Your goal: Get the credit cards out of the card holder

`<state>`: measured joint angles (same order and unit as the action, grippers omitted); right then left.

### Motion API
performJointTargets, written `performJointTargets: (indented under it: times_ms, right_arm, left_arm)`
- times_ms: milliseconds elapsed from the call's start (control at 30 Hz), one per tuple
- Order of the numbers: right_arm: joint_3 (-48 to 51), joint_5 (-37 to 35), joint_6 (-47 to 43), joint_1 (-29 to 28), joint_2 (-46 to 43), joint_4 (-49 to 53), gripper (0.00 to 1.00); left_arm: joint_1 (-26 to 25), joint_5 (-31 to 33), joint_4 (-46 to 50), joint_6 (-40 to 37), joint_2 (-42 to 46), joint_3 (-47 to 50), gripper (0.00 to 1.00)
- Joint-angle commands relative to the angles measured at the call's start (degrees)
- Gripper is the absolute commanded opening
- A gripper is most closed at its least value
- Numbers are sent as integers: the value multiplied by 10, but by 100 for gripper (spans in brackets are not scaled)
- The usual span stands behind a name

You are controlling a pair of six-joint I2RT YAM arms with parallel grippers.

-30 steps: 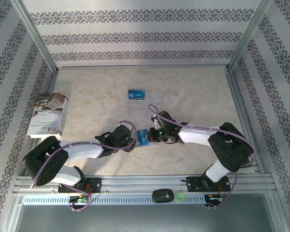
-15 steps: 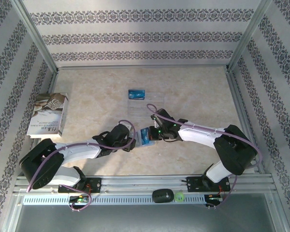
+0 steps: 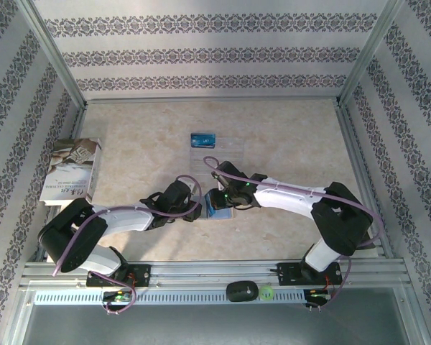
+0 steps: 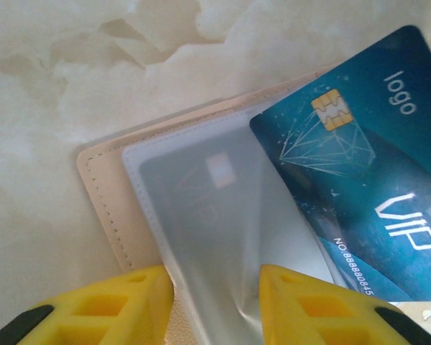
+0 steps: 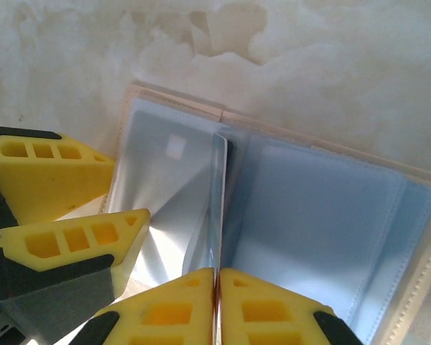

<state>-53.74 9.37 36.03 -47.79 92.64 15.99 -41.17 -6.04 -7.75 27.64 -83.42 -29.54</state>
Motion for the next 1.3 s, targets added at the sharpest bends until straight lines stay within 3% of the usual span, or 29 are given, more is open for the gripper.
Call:
performJointTargets:
  times_ms: [0,133,300,567,800,1000,1267]
  right_arm:
    - [-9,17,4,-1,21,-6,14]
    - [-11,22,4,1,28,-9,18]
    - [-6,-3,-20,23,-3,6,0]
    - [-91,56,-236,62,-71,53,0]
    - [-294,74,-476,84,16,182,0]
    - [-468,-15,-667,89,127,288,0]
    - [-607,-54,-802,115,221,325,0]
  left_arm:
    - [6,-33,-1,-3,-31,3,39]
    - [8,-38,-2,-5,-35,2,39]
    - [16,-46,9,-6,-19,3,39]
    - [39,-88,112,-30,71,-57,43]
    - [85,-127,189,-9,163,-66,45]
    - [101,-112,261,3,230,-67,47]
    - [138,-117,314,4,245,-83,48]
